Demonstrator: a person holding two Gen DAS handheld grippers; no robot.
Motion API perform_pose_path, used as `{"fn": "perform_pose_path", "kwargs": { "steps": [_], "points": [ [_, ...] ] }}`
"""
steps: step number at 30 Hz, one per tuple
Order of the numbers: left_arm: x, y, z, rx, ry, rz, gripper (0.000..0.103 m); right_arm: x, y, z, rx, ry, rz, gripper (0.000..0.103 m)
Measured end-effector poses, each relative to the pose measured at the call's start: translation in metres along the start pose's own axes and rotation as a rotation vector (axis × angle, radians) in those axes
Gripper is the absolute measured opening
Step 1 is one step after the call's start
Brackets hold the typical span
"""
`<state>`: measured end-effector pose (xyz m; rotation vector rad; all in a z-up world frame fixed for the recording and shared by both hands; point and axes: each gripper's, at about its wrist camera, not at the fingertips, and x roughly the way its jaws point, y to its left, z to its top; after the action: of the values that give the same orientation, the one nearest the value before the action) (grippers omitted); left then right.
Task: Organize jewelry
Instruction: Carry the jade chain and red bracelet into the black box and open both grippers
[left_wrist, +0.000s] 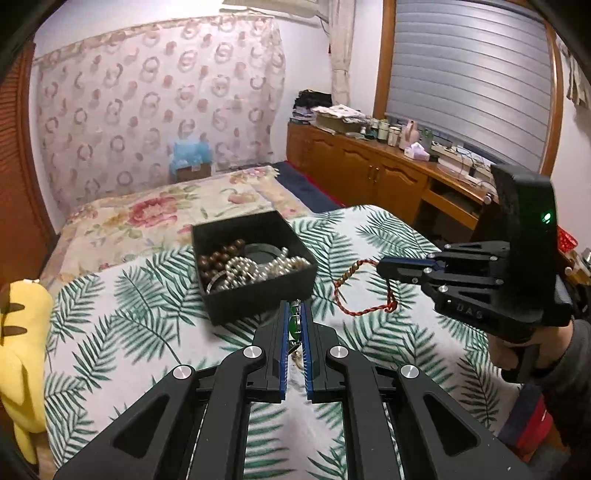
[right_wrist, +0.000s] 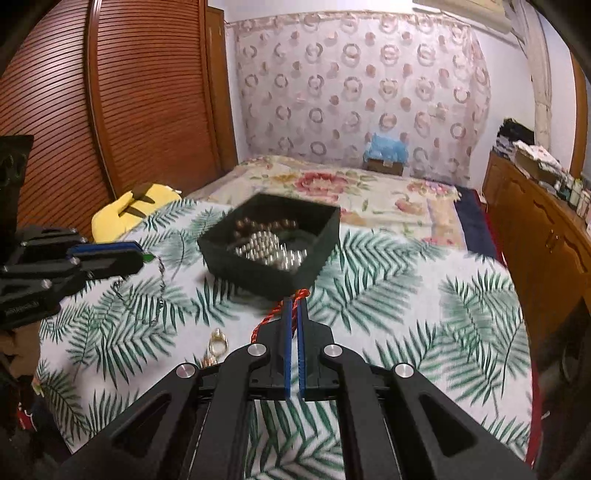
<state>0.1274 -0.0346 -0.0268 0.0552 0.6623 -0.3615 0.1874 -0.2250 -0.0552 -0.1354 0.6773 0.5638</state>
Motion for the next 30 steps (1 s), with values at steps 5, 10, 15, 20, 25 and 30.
{"fn": "perform_pose_path", "kwargs": {
  "steps": [5, 10, 15, 20, 25, 30],
  "points": [
    [0.005, 0.013, 0.012, -0.008, -0.012, 0.03, 0.005, 0.008, 0.006, 0.028, -0.022, -0.027, 0.013, 0.003],
    [0.011, 0.026, 0.025, -0.018, -0.03, 0.052, 0.005, 0.028, 0.009, 0.054, -0.017, -0.041, 0.041, 0.003],
    [0.018, 0.039, 0.039, -0.035, -0.038, 0.065, 0.005, 0.056, 0.006, 0.069, 0.005, -0.027, 0.049, 0.003],
    [0.027, 0.046, 0.049, -0.045, -0.032, 0.063, 0.005, 0.084, 0.003, 0.072, 0.029, 0.014, 0.076, 0.004],
    [0.04, 0.05, 0.06, -0.045, -0.024, 0.061, 0.005, 0.095, 0.002, 0.066, 0.025, 0.048, 0.082, 0.004],
    [0.048, 0.048, 0.068, -0.043, -0.024, 0.06, 0.005, 0.085, -0.008, 0.059, 0.046, 0.033, 0.091, 0.011]
  ]
}}
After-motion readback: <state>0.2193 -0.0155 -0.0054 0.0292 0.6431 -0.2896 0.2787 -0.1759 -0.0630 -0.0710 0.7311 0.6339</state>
